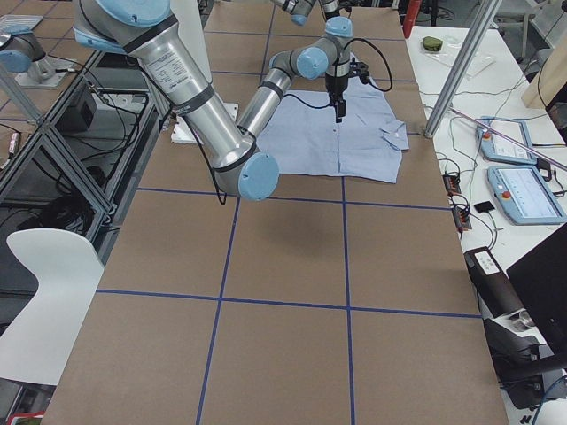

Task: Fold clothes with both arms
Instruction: 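Grasp the other sleeve cuff with the left gripper while right gripper withdraws, then carry the cuff with the left gripper across the shirt toward the collar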

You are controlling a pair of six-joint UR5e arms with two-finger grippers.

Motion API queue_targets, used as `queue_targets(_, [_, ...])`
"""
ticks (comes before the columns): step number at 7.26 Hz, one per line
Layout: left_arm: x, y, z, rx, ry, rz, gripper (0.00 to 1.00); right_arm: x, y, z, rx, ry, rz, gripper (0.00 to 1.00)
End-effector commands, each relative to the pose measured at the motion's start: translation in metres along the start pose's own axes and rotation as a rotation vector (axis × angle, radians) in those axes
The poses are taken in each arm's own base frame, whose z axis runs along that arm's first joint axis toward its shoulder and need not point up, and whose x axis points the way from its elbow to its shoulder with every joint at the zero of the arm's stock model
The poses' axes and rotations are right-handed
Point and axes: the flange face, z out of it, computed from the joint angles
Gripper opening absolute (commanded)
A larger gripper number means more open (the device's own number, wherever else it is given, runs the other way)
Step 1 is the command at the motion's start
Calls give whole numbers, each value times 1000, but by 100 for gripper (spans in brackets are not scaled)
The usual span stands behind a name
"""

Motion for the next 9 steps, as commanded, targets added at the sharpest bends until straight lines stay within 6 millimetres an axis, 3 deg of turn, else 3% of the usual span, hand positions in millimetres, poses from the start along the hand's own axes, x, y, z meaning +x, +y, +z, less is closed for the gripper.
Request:
queue_targets(1, [69,-12,-33,-31,17,-3,0,29,14,1,-2,13,17,100])
queue_targets(2, [115,-24,-51,-32,11,-16,0,55,25,0,-1,24,31,100])
queue_targets(4, [242,-51,-105,-48,-25,-78,0,106,52,-2,-14,45,11,100])
queue_targets(5, [287,-58,-123,-46,-10,-124,0,129,61,-5,-14,58,2,100])
queue_targets(6, [330,-50,-127,-59,25,-181,0,155,68,-8,-22,65,-12,100])
queue_targets(8, [436,-15,-129,-115,112,-281,0,221,89,-13,-59,51,-4,100])
queue_targets(9, [480,-12,-134,-129,140,-321,0,245,93,-22,-63,35,-4,100])
